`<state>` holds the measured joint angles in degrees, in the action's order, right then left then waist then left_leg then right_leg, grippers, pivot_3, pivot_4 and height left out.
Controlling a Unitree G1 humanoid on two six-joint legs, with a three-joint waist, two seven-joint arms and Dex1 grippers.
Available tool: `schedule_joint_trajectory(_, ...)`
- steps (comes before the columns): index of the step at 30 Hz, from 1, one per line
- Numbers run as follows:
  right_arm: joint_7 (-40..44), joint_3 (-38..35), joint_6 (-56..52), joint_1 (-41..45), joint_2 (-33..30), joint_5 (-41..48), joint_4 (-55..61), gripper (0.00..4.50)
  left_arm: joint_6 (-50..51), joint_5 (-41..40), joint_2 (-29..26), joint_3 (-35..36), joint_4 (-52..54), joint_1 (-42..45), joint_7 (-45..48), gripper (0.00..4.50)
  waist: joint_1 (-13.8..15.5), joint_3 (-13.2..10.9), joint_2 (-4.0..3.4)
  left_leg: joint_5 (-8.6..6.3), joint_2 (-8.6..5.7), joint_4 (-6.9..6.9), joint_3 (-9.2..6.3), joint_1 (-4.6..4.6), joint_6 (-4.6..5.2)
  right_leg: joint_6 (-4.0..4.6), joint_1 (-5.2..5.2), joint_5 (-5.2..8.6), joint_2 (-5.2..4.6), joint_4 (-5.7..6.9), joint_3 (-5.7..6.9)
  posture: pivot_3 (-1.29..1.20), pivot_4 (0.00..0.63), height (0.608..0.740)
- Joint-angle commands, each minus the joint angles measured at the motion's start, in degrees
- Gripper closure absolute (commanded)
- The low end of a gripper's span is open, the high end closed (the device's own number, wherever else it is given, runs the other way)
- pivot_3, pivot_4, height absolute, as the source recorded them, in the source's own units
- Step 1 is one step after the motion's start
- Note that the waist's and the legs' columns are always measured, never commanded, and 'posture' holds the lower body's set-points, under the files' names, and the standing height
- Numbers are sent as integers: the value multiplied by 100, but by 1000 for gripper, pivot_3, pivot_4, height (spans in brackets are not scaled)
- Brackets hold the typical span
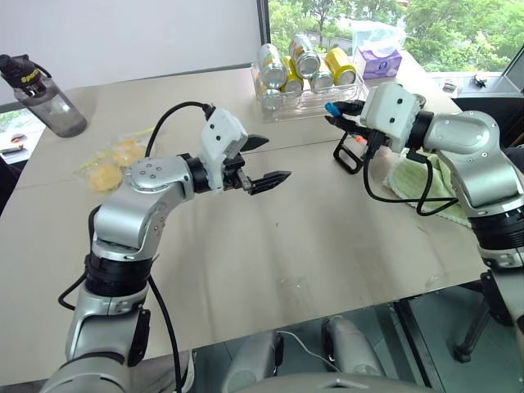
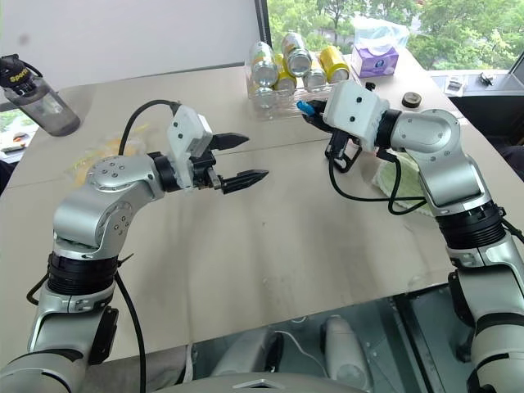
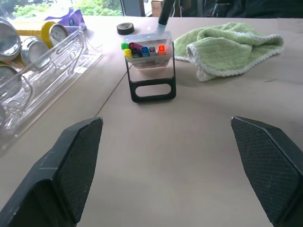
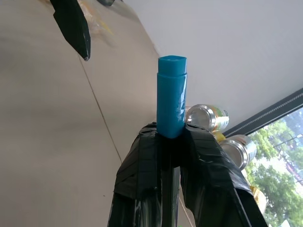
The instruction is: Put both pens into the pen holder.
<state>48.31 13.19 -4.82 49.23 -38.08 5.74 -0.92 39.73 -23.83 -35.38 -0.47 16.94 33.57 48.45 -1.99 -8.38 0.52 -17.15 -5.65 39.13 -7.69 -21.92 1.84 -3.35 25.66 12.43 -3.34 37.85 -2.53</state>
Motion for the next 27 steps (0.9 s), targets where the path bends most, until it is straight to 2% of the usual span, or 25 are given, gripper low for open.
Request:
schedule_joint_trajectory(1,26,-150,35,147,-32,-198,9,4389,-56,-90,-59,56,131,35,26,56,1,0,0,0,0,0,0,0,0,0,0,0,0,0,0,0,150,739)
schedule_joint_trajectory(9,-150,-223,-13,126,155,-464,-232,4389,-44,-134,19,-30,2,107,40,56,-3,0,0,0,0,0,1,0,0,0,0,0,0,-1,-1,0,150,739)
schedule_joint_trajectory(24,-291,-207,605,288,350,-1038,-1590,4389,-21,-156,-52,-20,99,-38,-16,56,-16,-1,-1,0,0,-1,2,0,0,0,0,0,0,-1,-1,0,150,739)
schedule_joint_trajectory(25,-275,-208,612,278,347,-1051,-1620,3366,-24,-164,-56,-12,104,-48,-18,0,-18,-1,-1,0,0,-1,2,0,0,0,1,0,0,-2,-2,0,150,739)
schedule_joint_trajectory(27,-251,-199,643,261,327,-1088,-1678,2568,-40,-156,-66,-11,95,-59,-18,0,-20,-1,-1,0,0,-1,2,0,0,0,1,0,0,-1,-2,0,150,739)
